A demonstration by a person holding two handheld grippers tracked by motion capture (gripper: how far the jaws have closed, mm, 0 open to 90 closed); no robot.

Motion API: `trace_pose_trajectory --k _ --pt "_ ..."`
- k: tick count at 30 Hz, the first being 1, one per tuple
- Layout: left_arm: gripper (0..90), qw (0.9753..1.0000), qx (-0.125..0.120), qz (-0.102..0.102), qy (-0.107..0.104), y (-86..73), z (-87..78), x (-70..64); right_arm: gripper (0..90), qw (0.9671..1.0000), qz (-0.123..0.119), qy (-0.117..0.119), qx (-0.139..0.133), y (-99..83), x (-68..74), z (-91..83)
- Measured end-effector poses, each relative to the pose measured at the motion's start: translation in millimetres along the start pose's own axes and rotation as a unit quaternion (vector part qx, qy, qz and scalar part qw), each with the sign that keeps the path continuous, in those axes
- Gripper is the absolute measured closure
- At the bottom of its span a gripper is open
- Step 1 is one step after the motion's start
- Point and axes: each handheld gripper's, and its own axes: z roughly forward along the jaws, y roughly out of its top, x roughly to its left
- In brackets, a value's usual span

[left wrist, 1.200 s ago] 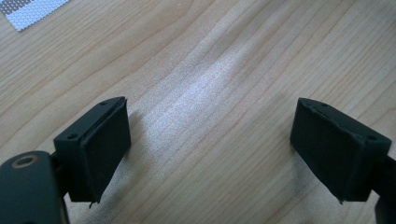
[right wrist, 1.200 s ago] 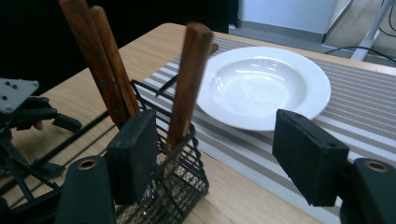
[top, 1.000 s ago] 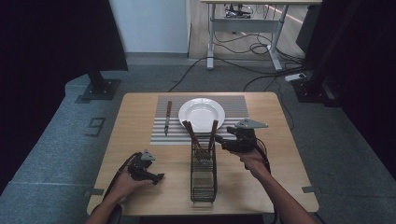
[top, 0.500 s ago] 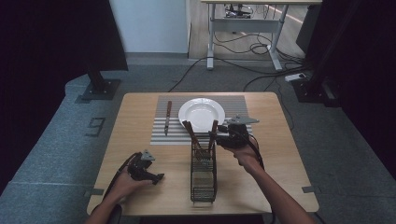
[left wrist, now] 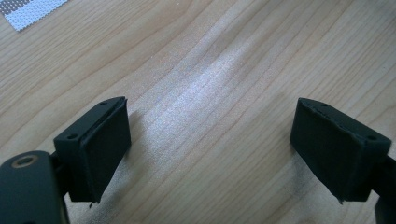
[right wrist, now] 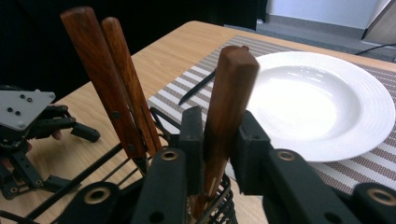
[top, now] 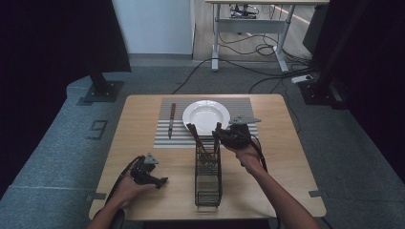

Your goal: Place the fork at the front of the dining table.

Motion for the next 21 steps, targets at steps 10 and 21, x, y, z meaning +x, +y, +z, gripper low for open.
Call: trace_pose_trajectory --k 10,21 --pt "12.2 1.0000 0.001 0.001 0.000 -0.3 -0.3 0.2 80.0 0.9989 -0.008 0.012 -0.045 9.5 10.7 -15.6" --pt "12.2 1.0000 0.000 0.001 0.000 -0.3 -0.2 0.2 80.0 0.9920 -0.024 0.015 -0.123 36.1 24.2 -60.2"
